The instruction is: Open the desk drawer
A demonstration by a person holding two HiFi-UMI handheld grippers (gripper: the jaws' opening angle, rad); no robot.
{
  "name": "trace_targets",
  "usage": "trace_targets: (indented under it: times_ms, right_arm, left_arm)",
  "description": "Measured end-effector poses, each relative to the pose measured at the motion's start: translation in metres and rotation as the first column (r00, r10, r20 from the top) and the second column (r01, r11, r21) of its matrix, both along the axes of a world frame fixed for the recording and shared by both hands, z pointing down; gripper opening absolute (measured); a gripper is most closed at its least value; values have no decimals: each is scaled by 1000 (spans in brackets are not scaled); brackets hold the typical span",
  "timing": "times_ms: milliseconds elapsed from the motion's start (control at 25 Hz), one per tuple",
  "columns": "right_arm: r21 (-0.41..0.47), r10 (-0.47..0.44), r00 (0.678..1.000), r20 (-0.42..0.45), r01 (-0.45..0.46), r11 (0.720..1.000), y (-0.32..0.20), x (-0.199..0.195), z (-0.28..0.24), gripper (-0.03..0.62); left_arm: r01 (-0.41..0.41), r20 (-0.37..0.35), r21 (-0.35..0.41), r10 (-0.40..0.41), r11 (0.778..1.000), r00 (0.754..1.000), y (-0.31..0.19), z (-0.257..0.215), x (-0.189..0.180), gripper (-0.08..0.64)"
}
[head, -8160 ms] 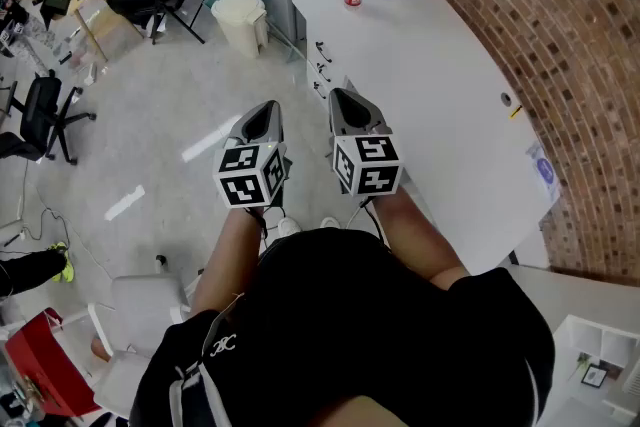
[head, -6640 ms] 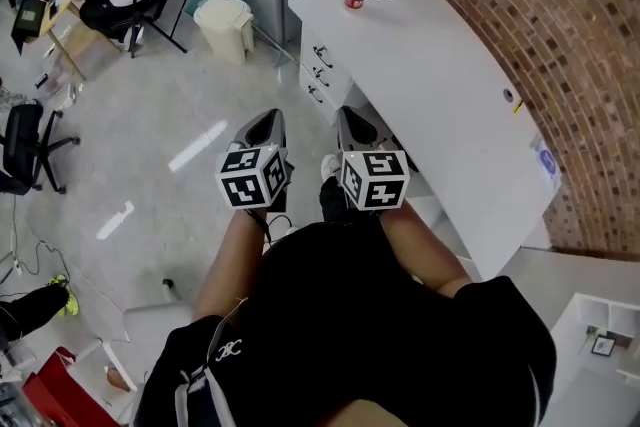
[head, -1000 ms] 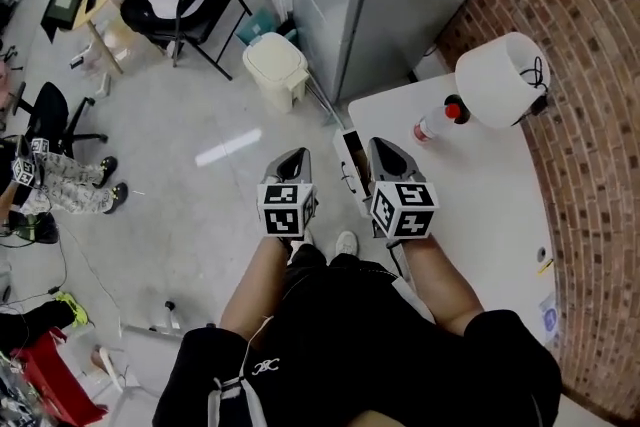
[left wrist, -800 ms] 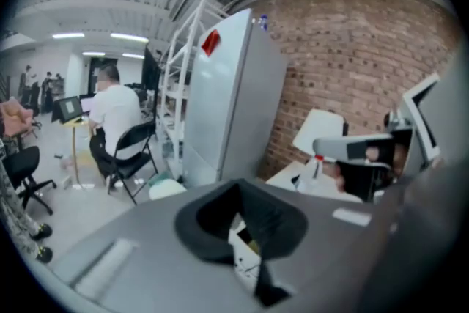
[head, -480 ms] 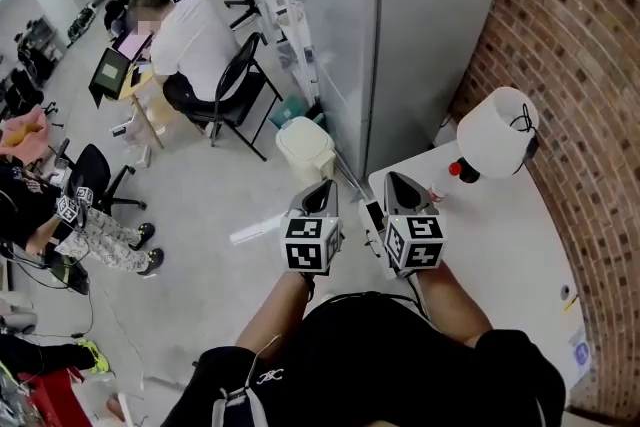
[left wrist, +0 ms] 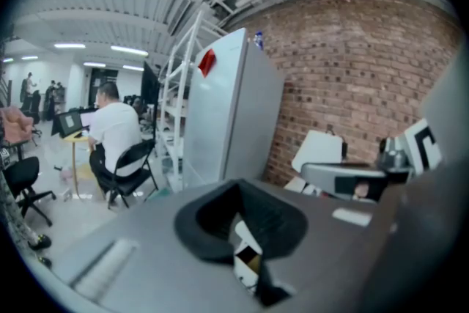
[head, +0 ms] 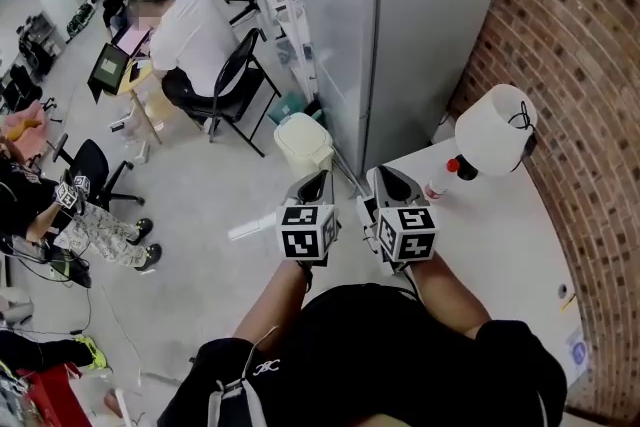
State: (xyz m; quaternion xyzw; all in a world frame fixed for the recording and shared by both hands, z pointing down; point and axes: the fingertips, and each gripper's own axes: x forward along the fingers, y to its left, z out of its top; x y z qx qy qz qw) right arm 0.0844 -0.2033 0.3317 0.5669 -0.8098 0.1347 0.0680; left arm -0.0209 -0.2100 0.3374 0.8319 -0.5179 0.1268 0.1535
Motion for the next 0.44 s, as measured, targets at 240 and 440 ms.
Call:
trace_targets:
  times_ms: [240, 440]
  right_arm:
    - [-19, 1, 1000, 6, -1, 1000, 1, -4, 7, -9]
    - [-31, 10, 1000, 10, -10, 999, 3, -12, 8, -9]
  left_arm:
    - [6, 35, 12, -6, 1000, 999, 5, 3, -6, -3]
    - [5, 38, 21, -6, 1000, 999, 11, 2, -14, -3]
